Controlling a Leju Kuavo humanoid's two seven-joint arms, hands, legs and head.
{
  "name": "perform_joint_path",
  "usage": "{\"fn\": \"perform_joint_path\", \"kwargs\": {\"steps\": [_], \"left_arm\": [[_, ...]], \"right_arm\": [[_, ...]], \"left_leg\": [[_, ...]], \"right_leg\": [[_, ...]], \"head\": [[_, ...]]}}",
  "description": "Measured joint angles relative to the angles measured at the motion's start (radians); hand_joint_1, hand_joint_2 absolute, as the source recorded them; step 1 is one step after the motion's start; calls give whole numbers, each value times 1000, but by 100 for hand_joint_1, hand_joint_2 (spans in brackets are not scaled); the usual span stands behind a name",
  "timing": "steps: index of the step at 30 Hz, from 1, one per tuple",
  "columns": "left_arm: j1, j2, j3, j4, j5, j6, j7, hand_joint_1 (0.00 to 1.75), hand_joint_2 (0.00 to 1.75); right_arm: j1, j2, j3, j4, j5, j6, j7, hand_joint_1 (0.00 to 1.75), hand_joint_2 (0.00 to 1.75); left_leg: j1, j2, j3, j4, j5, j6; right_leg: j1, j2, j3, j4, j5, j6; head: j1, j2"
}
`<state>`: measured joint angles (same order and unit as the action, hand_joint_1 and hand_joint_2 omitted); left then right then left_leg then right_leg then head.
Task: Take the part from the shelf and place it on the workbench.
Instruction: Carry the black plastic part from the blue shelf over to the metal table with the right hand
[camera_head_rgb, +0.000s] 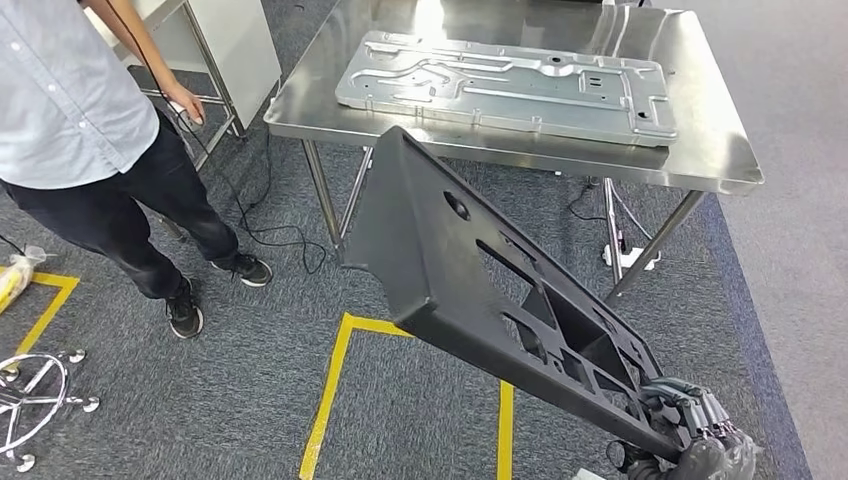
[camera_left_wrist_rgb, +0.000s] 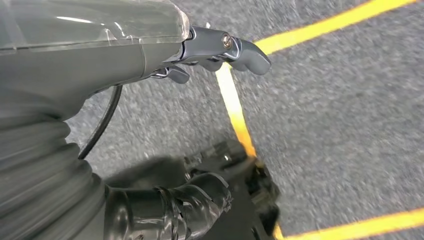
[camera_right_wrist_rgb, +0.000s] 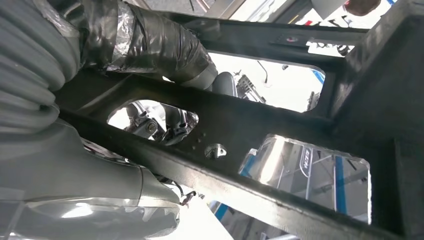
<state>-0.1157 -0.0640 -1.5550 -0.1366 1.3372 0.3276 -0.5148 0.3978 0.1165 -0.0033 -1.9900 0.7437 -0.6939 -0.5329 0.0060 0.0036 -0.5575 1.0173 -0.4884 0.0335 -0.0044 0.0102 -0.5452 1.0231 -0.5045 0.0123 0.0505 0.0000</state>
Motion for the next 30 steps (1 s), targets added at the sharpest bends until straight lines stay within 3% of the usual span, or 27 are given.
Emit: {"fn": "perform_joint_path", "kwargs": {"steps": [2, 5, 6, 7, 8, 10, 11, 12, 15, 17, 20, 21, 22, 23, 25, 26, 27, 30], "left_arm": [[-1, 0, 0, 0, -1, -5, 0, 0, 175], [-1, -1, 0, 0, -3, -15, 0, 0, 175], [0, -1, 0, 0, -3, -16, 0, 0, 175], [1, -1, 0, 0, -3, -16, 0, 0, 175], [1, -1, 0, 0, -3, -16, 0, 0, 175], [1, -1, 0, 0, -4, -15, 0, 0, 175], [0, -1, 0, 0, -3, -15, 0, 0, 175], [0, -1, 0, 0, -3, -15, 0, 0, 175], [-2, -2, 0, 0, -4, -15, 0, 0, 175], [-5, -2, 0, 0, -3, -14, 0, 0, 175], [-4, -2, 0, 0, -3, -14, 0, 0, 175], [-2, -2, 0, 0, -3, -14, 0, 0, 175], [0, -2, 0, 0, -4, -14, 0, 0, 175], [1, -2, 0, 0, -4, -14, 0, 0, 175], [2, -2, 0, 0, -5, -14, 0, 0, 175], [2, -2, 0, 0, -6, -14, 0, 0, 175], [1, -2, 0, 0, -7, -14, 1, 0, 175], [0, -1, 0, 0, -8, -14, 1, 0, 175]], "right_arm": [[-1, 0, -4, -2, -3, 0, -1, 175, 175], [-3, 0, -13, -2, -8, 0, -1, 175, 175], [-3, 0, -16, -2, -8, 0, 0, 175, 175], [-3, 0, -20, -2, -8, 0, 1, 175, 175], [-3, 0, -22, -2, -8, 0, 1, 175, 175], [-4, 0, -25, -2, -8, 0, 2, 175, 175], [-5, 0, -25, -2, -8, 0, 2, 175, 175], [-5, 0, -25, -2, -8, 0, 2, 175, 175], [-5, 0, -27, -2, -8, 0, 3, 175, 175], [-7, 1, -29, -2, -8, 0, 3, 175, 175], [-10, 2, -31, -2, -9, 0, 3, 175, 175], [-10, 2, -32, -2, -9, 0, 4, 175, 175], [-10, 2, -32, -2, -9, 0, 4, 175, 175], [-10, 2, -33, -2, -9, 0, 5, 175, 175], [-10, 2, -35, -2, -9, 0, 6, 175, 175], [-10, 2, -36, -2, -9, 0, 6, 175, 175], [-11, 2, -36, -2, -10, 0, 7, 175, 175], [-12, 2, -38, -2, -11, 0, 8, 175, 175]], "left_leg": [[6, 2, 8, -13, 4, 11], [6, 5, 12, -15, 1, 19], [6, 5, 14, -14, -2, 19], [7, 5, 18, -14, -6, 18], [7, 4, 24, -13, -10, 15], [6, 3, 34, -11, -21, 6], [4, 3, 37, -10, -26, 1], [2, 4, 38, -10, -30, -4], [2, 6, 46, -11, -39, -21], [5, 5, 31, 35, -65, -31], [7, 4, -72, 224, -139, -39], [7, 4, -104, 270, -145, -39], [6, 4, -121, 280, -129, -38], [6, 4, -117, 249, -93, -36], [4, 3, -72, 123, -7, -25], [2, 3, -50, 67, 16, -18], [-1, 2, -36, 36, 23, -12], [-3, 1, -26, 15, 14, 2]], "right_leg": [[-1, -2, -22, 51, -31, 11], [-8, -4, -123, 239, -110, 25], [-10, -5, -147, 275, -113, 28], [-12, -5, -151, 271, -93, 30], [-14, -5, -134, 227, -56, 30], [-16, -9, -73, 88, 17, 27], [-14, -11, -50, 39, 32, 23], [-12, -12, -39, 13, 34, 17], [-9, -8, -31, 3, 25, -4], [-12, -8, -20, -5, 22, -19], [-9, -10, -7, -7, 12, -33], [-8, -9, -3, -6, 7, -35], [-7, -7, 3, -6, 2, -35], [-6, -6, 12, -6, -4, -34], [-4, -3, 31, -6, -18, -30], [-2, -3, 36, -5, -26, -25], [-2, -3, 38, -4, -31, -20], [-1, -4, 43, -9, -40, -2]], "head": [[1, 0], [2, 0], [2, 0], [2, 0], [2, 0], [3, 0], [2, 0], [2, 0], [1, 0], [0, 0], [0, 0], [0, 0], [0, 0], [0, 0], [0, 0], [0, 0], [0, 0], [0, 0]]}}
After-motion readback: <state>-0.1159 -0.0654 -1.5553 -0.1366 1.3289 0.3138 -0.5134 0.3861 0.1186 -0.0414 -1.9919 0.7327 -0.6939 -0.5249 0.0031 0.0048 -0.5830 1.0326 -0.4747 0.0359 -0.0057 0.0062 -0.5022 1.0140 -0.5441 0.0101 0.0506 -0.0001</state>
